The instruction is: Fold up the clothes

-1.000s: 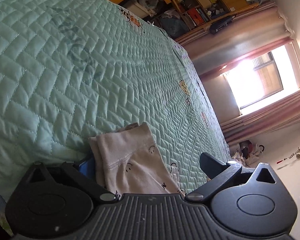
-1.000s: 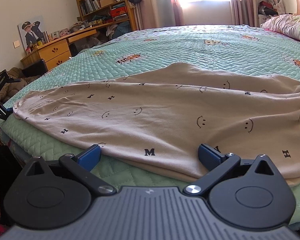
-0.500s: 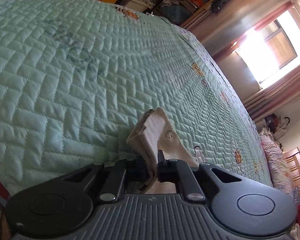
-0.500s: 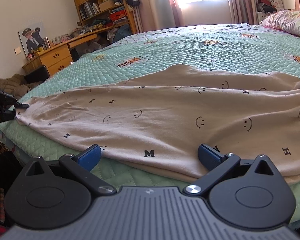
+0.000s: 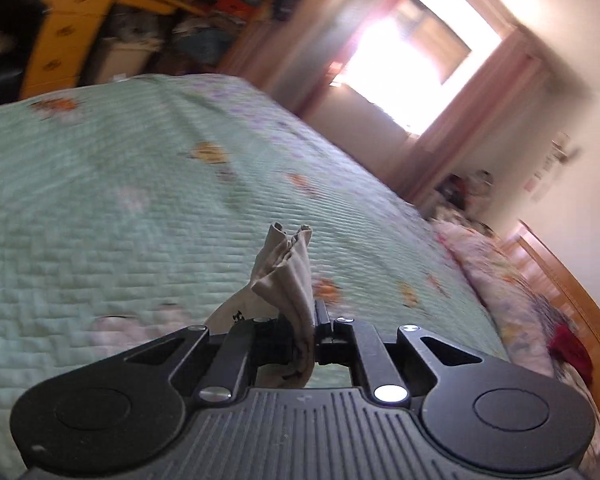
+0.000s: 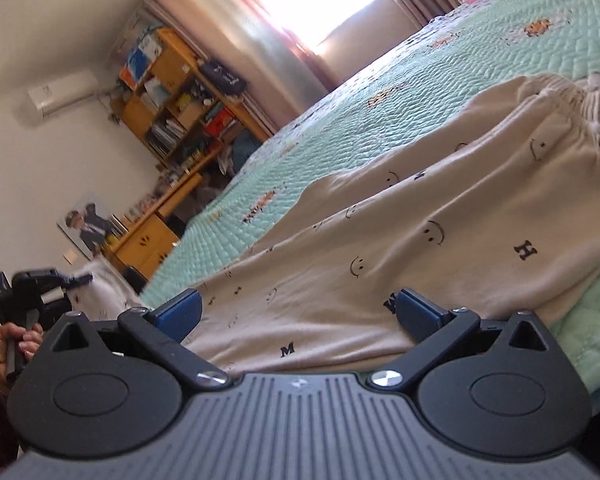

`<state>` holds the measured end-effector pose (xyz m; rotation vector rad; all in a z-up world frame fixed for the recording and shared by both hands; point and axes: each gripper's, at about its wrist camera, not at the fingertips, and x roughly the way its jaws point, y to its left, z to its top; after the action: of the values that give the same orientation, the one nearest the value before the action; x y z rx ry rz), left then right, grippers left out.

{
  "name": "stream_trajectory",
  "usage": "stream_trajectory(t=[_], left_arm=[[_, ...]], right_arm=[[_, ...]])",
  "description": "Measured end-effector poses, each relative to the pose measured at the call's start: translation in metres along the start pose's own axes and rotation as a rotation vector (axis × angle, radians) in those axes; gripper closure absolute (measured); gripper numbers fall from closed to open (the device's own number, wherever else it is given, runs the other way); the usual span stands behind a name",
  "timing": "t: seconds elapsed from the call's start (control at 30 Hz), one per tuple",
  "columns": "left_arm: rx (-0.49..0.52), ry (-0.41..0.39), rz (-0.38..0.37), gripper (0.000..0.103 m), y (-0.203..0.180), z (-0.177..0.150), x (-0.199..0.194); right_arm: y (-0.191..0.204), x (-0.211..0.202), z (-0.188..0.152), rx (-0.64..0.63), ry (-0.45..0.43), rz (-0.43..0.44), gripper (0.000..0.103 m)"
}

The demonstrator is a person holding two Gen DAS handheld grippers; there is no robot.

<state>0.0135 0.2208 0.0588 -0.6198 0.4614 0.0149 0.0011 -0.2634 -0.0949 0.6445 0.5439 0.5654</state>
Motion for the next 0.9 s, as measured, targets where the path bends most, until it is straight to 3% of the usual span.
stream_trajectory(t=[0.1, 0.2, 0.33, 0.43, 0.57, 0.67, 0.77, 0.83, 0.87, 0.9], left_arm=[[0.103, 0.052, -0.091, 0.094, -0.064, -0.017, 0.017], [0.293, 0.144, -0.143, 0.094, -0.127, -0.056, 0.041], [0.634, 0.339, -0.091, 0.093, -0.176, -0.155, 0.097], [0.785, 0.443, -0.014, 0.093, -0.174, -0.223, 0.13], [0.941, 0.351, 0.038, 0.092, -0.172, -0.25, 0.124], [1.014, 0.334, 0.05, 0.092, -0.178, -0.253, 0.118], [1.074, 0.322, 0.056, 0.085, -0.185, -0.255, 0.114], [1.095, 0.321, 0.041, 0.077, -0.188, -0.256, 0.111], [1.091, 0.319, 0.027, 0.065, -0.189, -0.253, 0.109], [1.078, 0.313, 0.013, 0.045, -0.189, -0.25, 0.106]], right_arm=[[-0.003, 0.0, 0.0, 0.019, -0.007, 0.018, 0.0], [-0.009, -0.004, 0.001, 0.054, -0.025, 0.042, 0.0], [-0.021, -0.01, 0.002, 0.123, -0.059, 0.077, 0.0], [-0.027, -0.012, 0.003, 0.154, -0.075, 0.095, 0.0], [-0.03, -0.013, 0.004, 0.158, -0.079, 0.107, 0.0], [-0.033, -0.012, 0.005, 0.178, -0.084, 0.12, 0.0], [-0.037, -0.014, 0.003, 0.187, -0.089, 0.125, 0.0], [-0.038, -0.015, 0.002, 0.188, -0.089, 0.127, 0.0], [-0.037, -0.014, 0.002, 0.189, -0.089, 0.128, 0.0], [-0.037, -0.014, 0.002, 0.189, -0.089, 0.128, 0.0]])
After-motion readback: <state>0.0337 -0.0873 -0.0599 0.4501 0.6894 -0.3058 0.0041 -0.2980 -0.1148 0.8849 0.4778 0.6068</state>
